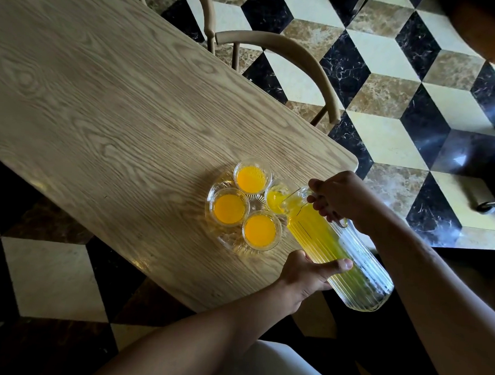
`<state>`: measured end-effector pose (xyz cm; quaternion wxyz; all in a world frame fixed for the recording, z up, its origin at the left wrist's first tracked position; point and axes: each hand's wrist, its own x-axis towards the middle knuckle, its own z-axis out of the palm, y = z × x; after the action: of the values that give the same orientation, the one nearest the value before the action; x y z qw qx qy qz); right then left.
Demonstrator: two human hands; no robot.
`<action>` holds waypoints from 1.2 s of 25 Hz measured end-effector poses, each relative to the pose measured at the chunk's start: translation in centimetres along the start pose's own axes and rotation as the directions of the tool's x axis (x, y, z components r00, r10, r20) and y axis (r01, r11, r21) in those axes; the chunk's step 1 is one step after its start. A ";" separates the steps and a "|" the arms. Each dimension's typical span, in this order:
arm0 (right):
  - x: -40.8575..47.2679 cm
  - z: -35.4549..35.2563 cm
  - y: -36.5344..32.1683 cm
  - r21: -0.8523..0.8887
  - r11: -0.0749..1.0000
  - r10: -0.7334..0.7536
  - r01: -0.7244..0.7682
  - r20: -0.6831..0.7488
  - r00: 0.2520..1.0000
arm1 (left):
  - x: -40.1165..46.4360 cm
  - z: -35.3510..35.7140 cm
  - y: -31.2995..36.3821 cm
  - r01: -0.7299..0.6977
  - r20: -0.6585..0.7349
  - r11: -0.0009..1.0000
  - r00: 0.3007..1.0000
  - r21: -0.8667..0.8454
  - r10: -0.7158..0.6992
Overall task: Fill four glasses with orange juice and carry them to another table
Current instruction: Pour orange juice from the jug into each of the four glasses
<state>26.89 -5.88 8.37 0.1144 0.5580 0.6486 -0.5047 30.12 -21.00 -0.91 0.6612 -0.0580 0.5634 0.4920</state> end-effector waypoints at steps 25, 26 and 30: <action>1.9 0.8 -0.7 -0.163 0.983 0.095 -0.089 0.032 0.995 | -0.3 0.9 0.4 0.070 0.039 0.993 0.997 -0.096 -0.066; 2.2 1.0 -0.8 -0.175 0.978 0.125 -0.115 0.045 0.991 | -0.3 1.0 0.5 0.078 0.037 0.992 0.997 -0.100 -0.075; 2.9 1.2 -1.4 -0.193 0.974 0.126 -0.117 0.037 0.991 | -0.6 1.1 1.2 0.091 0.072 0.986 0.994 -0.137 -0.082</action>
<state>24.19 -4.84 6.45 0.2139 0.5705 0.6556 -0.4460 30.09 -20.04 0.52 0.6945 -0.1122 0.5022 0.5028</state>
